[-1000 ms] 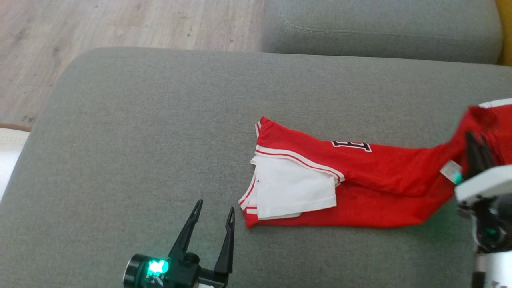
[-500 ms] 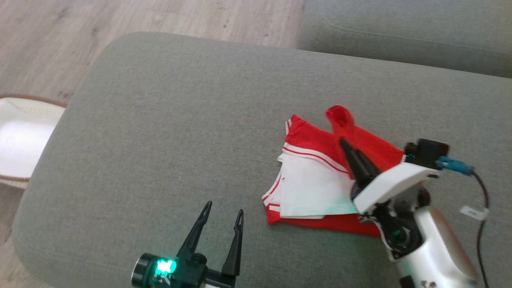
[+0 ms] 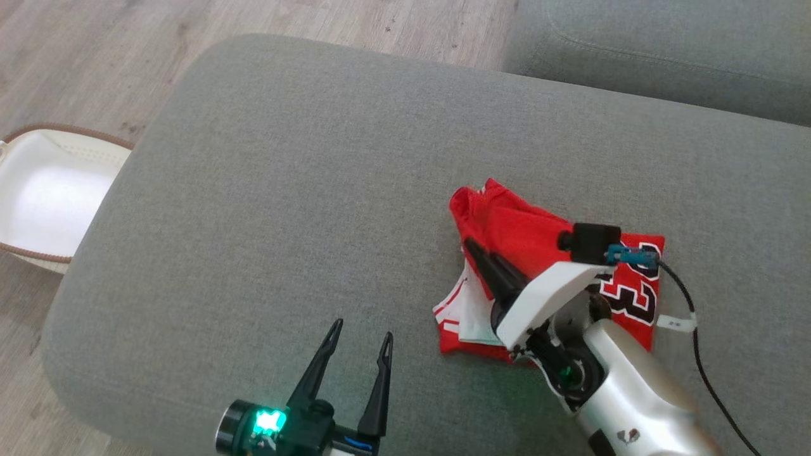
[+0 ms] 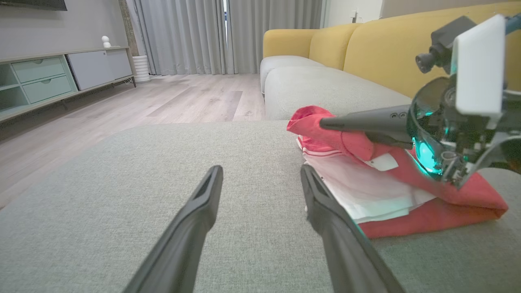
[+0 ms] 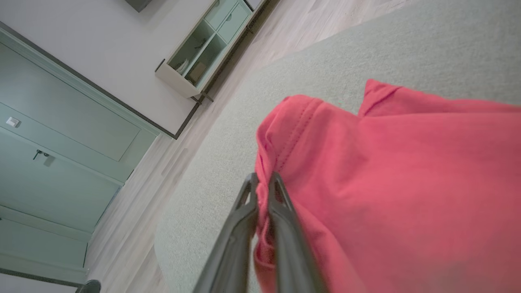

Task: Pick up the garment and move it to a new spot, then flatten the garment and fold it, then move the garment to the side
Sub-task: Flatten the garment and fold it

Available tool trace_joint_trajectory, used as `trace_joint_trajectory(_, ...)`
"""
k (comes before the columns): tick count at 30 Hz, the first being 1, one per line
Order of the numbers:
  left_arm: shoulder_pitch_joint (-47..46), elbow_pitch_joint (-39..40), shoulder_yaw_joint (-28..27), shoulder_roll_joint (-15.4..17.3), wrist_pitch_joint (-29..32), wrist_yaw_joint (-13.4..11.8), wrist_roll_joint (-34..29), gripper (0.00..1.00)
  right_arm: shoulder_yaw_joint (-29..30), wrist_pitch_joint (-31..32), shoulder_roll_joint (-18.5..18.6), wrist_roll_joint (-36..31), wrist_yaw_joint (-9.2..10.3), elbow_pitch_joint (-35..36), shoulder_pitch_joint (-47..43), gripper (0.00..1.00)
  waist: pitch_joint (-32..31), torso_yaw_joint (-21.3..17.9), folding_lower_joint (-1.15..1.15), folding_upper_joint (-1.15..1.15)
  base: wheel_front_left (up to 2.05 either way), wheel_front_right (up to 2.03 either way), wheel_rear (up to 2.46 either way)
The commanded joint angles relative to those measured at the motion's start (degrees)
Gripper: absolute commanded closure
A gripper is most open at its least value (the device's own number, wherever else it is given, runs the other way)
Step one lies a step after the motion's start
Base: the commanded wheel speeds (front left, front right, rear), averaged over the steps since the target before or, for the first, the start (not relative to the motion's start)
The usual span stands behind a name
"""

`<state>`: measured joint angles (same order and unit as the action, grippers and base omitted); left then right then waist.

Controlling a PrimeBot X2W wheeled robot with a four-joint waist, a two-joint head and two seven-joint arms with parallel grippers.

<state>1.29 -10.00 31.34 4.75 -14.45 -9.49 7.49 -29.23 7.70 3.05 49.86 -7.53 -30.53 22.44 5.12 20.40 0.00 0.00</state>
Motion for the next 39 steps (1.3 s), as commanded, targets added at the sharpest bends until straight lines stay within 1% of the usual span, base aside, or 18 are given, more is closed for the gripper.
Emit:
trace_joint_trajectory(1,-2.21,1.65,-2.16,-0.80,-0.55,0.15,-0.56,0.00,-1.18,-0.91,-0.17,0.52,0.04,1.51,2.50,0.91,-0.05,-0.18,0.00,0.00,0.00,0.00,0.00)
trace_joint_trajectory(2,-2.11,1.62,-2.36,-0.84,-0.55,0.14,-0.55,0.00,-1.82,-1.18,-0.17,0.90,0.04,1.07,2.52,0.54,-0.14,-0.40,0.00,0.00,0.00,0.00,0.00)
trace_joint_trajectory(3,-1.99,1.59,-2.55,-0.87,-0.55,0.13,-0.53,0.00,-2.42,-1.47,-0.17,1.22,0.04,0.74,2.53,0.00,-0.25,-0.66,0.00,0.00,0.00,0.00,0.00)
trace_joint_trajectory(6,-1.61,1.51,-2.98,-0.98,-0.55,0.15,-0.54,0.00,-3.52,-3.96,-0.17,1.65,0.04,1.25,2.47,0.00,-0.80,-1.79,0.00,0.00,0.00,0.00,0.00)
trace_joint_trajectory(8,-1.29,1.47,-3.45,-1.03,-0.55,-0.06,-0.58,0.00,-3.53,-6.49,-0.17,0.25,0.04,2.07,2.33,0.00,-1.28,-2.91,0.00,0.00,0.00,0.00,0.00)
trace_joint_trajectory(13,-0.23,1.76,-5.28,-0.85,-0.55,-0.77,-0.72,0.00,1.33,-13.70,0.38,-9.54,0.04,2.28,-0.05,0.00,-3.60,-6.11,0.00,0.00,0.00,0.00,0.00)
trace_joint_trajectory(16,1.03,2.32,-6.64,-0.56,-0.55,-1.34,-0.62,0.00,4.25,-18.10,1.97,-14.89,0.04,4.07,-3.49,0.00,-5.44,-8.13,0.00,0.00,0.00,0.00,0.00)
trace_joint_trajectory(20,2.49,3.27,-8.24,-0.23,-0.55,-2.25,-0.89,0.00,9.55,-21.60,4.81,-22.05,0.04,6.08,-8.96,0.00,-6.74,-10.55,0.00,0.00,0.00,0.00,0.00)
trace_joint_trajectory(23,3.36,4.25,-9.54,-0.19,-0.55,-3.63,-1.46,0.00,12.93,-22.55,5.66,-24.95,0.04,9.72,-13.60,0.00,-7.35,-12.01,0.00,0.00,0.00,0.00,0.00)
trace_joint_trajectory(24,3.69,4.79,-9.96,-0.23,-0.55,-4.00,-1.54,0.00,13.85,-22.62,5.88,-25.64,0.04,11.93,-15.15,0.00,-7.52,-12.40,0.00,0.00,0.00,0.00,0.00)
trace_joint_trajectory(27,4.78,6.22,-10.65,-0.14,-0.55,-4.41,-2.11,0.00,16.95,-22.66,6.38,-27.41,0.04,18.48,-20.97,0.00,-8.14,-13.25,0.00,0.00,0.00,0.00,0.00)
trace_joint_trajectory(30,6.14,7.67,-10.92,-0.02,-0.55,-4.40,-2.74,0.00,18.99,-22.67,6.81,-29.71,0.04,22.51,-26.97,0.00,-9.21,-13.44,0.00,0.00,0.00,0.00,0.00)
trace_joint_trajectory(35,9.81,9.27,-11.33,0.48,-0.55,-4.03,-3.19,0.00,21.65,-22.68,5.21,-31.18,0.04,24.92,-34.86,0.00,-11.60,-13.46,0.00,0.00,0.00,0.00,0.00)
trace_joint_trajectory(39,12.57,9.51,-12.04,0.90,-0.55,-3.86,-3.23,0.00,22.05,-22.69,4.44,-32.07,0.04,25.51,-37.49,0.00,-12.54,-13.83,0.00,0.00,0.00,0.00,0.00)
